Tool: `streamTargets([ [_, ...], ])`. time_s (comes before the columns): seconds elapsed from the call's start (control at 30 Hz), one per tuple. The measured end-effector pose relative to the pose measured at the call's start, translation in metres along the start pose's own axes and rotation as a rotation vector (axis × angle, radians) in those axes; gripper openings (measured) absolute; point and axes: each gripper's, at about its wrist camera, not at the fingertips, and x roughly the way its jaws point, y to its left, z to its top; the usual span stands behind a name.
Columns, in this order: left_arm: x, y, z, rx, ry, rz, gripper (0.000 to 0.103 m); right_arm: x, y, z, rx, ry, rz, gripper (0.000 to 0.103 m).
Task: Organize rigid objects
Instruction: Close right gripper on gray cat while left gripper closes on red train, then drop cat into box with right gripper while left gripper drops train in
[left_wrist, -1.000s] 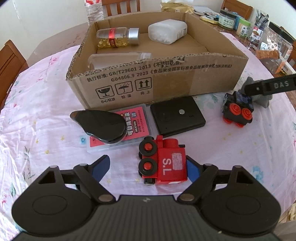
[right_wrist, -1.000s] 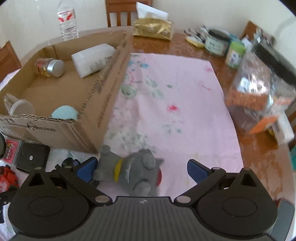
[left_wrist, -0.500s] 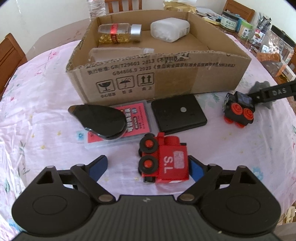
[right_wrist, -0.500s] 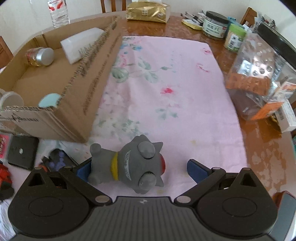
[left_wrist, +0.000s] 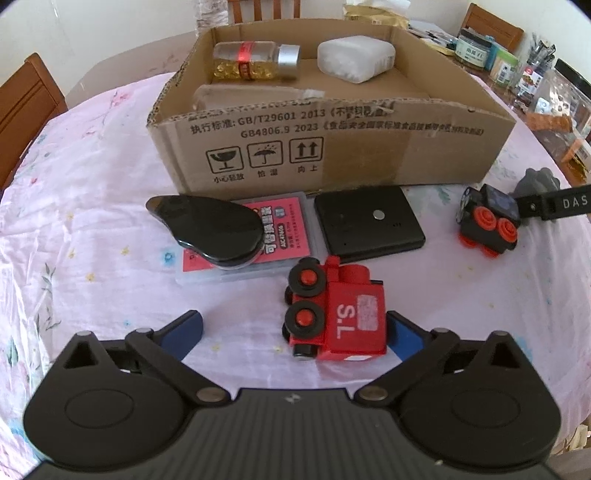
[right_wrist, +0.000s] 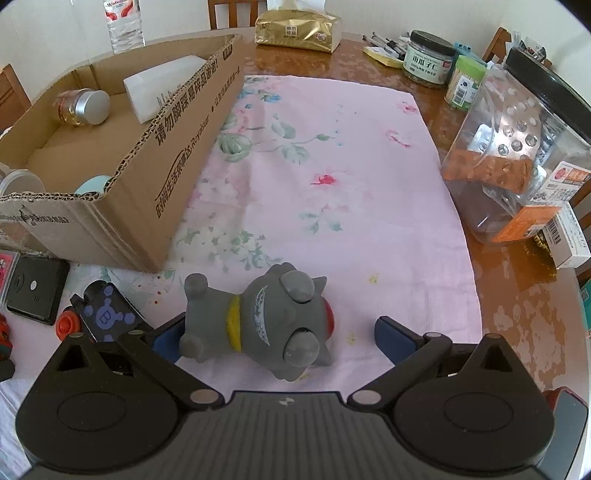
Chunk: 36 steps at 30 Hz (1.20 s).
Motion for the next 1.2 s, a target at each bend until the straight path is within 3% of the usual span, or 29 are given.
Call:
streamTargets([
  [0.1,0.000,-0.001,-0.001,-0.004,-0.003,0.001,0.101,0.000,0.000,-0.002,-0.002,-0.012,0.001,0.103],
  [0.27,-0.009,-0.008,-0.001,0.016,-0.021,-0.016,0.077,-0.001,0.000,-0.003,-0.003,-0.026,0.001,0.103],
  [0.57,-0.012,-0.015,0.003,0.043,-0.029,-0.030,0.057,-0.002,0.001,0.000,-0.011,-0.007,0.008,0.103],
  [1.03,-0.011,-0.015,0.006,0.058,-0.042,-0.038,0.049,-0.009,0.008,0.002,-0.055,-0.028,0.044,0.079],
  [1.2,-0.012,-0.013,0.007,0.061,-0.033,-0.043,0.049,-0.012,0.007,0.003,-0.055,-0.015,0.061,0.078],
])
